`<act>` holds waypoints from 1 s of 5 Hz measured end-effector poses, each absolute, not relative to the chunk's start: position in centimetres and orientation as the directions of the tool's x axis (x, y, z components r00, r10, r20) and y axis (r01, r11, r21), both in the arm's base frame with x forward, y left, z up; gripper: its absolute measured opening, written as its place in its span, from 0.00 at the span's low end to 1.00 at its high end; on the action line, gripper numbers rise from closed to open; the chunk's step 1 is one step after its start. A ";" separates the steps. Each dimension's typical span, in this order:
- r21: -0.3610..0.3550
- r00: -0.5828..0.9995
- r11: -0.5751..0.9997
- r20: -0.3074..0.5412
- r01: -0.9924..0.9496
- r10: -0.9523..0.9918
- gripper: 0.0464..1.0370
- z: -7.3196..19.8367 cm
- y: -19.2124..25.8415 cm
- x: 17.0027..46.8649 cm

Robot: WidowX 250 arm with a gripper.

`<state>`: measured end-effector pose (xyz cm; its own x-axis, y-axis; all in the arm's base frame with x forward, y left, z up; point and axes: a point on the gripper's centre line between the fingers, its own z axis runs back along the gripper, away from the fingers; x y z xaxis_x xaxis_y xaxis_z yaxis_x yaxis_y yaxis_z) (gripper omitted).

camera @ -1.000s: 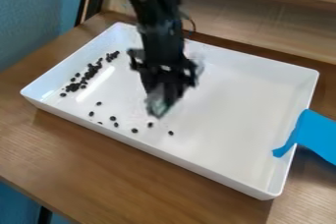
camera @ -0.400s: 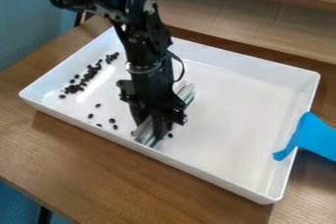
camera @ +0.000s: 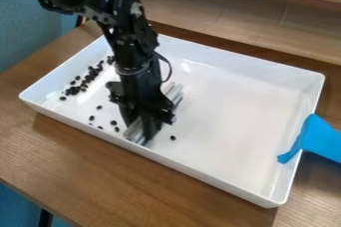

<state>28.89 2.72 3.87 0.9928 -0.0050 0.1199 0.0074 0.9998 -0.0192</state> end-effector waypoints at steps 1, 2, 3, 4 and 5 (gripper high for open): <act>-0.007 0.993 1.000 0.119 -0.014 0.015 0.35 3.6 4.5 28.5; 0.009 0.994 1.000 0.111 -0.026 0.024 0.35 3.2 6.1 28.2; 0.022 0.994 0.999 0.110 -0.032 0.029 0.35 3.0 7.2 28.0; 0.036 0.993 0.998 0.111 -0.054 0.050 0.35 3.0 8.9 27.7; 0.048 0.991 0.996 0.110 -0.076 0.070 0.35 3.1 10.9 27.6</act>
<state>27.62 10.88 3.09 0.9914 0.0705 0.1104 -0.0761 0.9960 0.0476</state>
